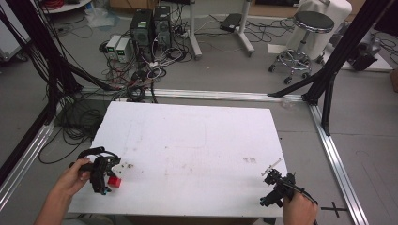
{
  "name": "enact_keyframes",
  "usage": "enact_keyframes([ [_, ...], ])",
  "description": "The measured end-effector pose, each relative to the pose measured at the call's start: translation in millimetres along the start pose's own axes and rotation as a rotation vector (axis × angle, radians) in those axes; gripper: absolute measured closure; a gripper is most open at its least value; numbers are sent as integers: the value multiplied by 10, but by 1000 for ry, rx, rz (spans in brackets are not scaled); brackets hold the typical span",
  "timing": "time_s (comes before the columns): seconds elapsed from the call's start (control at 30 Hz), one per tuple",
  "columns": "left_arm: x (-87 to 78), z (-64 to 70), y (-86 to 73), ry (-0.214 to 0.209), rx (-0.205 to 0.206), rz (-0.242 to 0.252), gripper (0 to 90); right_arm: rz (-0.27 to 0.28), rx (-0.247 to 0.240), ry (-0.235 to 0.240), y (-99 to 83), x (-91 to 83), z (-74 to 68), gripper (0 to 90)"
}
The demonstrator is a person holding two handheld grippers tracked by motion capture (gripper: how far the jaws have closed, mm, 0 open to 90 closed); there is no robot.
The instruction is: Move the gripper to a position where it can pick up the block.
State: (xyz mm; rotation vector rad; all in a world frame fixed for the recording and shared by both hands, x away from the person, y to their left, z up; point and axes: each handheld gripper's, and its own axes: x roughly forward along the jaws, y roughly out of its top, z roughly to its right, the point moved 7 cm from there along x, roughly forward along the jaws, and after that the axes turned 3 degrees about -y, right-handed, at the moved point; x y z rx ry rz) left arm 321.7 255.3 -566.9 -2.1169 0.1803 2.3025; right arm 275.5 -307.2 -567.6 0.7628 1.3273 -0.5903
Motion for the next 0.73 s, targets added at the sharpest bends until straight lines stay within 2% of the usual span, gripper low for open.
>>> enact_keyframes([
  [0.33,113,-11,18,13,28,-21,239,-4,-3,2,-5,0,-3,18],
  [0.37,118,-13,21,26,34,-22,240,-3,1,1,-5,4,-4,18],
  [0.5,119,-5,26,16,35,-18,239,-4,-2,2,0,5,-9,18],
  [0.73,123,-20,17,27,23,-16,240,-2,-10,4,10,4,-15,18],
])
